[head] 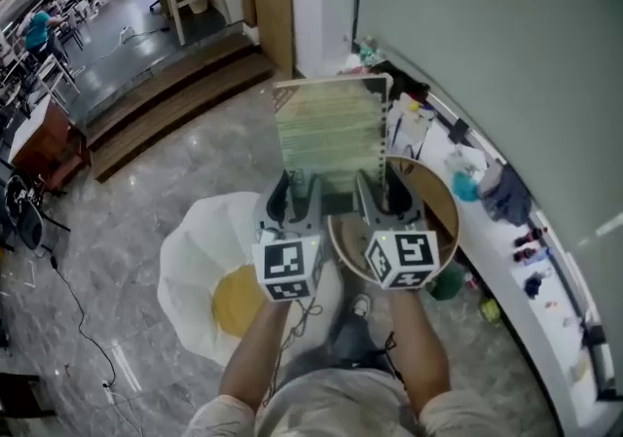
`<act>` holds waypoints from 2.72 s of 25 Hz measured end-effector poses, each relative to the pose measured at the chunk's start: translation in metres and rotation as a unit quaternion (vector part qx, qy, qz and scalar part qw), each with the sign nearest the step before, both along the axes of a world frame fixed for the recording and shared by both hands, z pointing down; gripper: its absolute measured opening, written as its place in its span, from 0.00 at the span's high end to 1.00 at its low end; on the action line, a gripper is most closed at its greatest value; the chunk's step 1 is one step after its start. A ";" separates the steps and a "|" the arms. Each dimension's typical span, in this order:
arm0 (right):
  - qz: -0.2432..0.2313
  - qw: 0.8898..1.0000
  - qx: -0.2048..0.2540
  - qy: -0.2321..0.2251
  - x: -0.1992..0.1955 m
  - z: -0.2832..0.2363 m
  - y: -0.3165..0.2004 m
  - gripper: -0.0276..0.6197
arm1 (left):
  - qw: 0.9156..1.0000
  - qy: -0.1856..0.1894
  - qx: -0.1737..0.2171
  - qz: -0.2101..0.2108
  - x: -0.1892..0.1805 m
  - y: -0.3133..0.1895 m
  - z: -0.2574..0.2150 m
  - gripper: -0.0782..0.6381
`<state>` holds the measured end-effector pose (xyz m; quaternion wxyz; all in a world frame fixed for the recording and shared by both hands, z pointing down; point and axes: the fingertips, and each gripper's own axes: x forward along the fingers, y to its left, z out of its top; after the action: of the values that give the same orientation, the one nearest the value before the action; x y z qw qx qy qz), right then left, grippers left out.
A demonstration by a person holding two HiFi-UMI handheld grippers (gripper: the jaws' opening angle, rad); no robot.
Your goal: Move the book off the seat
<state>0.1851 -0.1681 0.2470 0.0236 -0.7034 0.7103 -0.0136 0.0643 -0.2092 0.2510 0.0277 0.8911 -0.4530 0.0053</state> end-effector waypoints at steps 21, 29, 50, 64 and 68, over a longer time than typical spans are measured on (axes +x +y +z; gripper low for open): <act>0.145 0.987 -0.060 -0.033 0.284 0.081 0.011 0.65 | 0.986 -0.041 -0.059 0.151 0.302 -0.023 0.079 0.62; 0.164 0.977 -0.118 -0.063 0.295 0.155 0.011 0.65 | 0.976 -0.072 -0.107 0.173 0.316 -0.026 0.152 0.62; 0.161 0.931 -0.296 -0.138 0.281 0.439 0.004 0.65 | 0.930 -0.161 -0.290 0.157 0.301 -0.031 0.441 0.62; 0.154 0.882 -0.407 -0.181 0.272 0.599 0.028 0.65 | 0.881 -0.212 -0.398 0.144 0.289 -0.003 0.603 0.62; 0.148 0.874 -0.424 -0.183 0.270 0.619 0.026 0.65 | 0.873 -0.217 -0.414 0.138 0.286 -0.004 0.623 0.62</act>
<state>0.4547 -0.1425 0.8663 -0.1457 -0.7277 0.5069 -0.4384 0.3502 -0.2131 0.8741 0.2942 0.8277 -0.2763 0.3899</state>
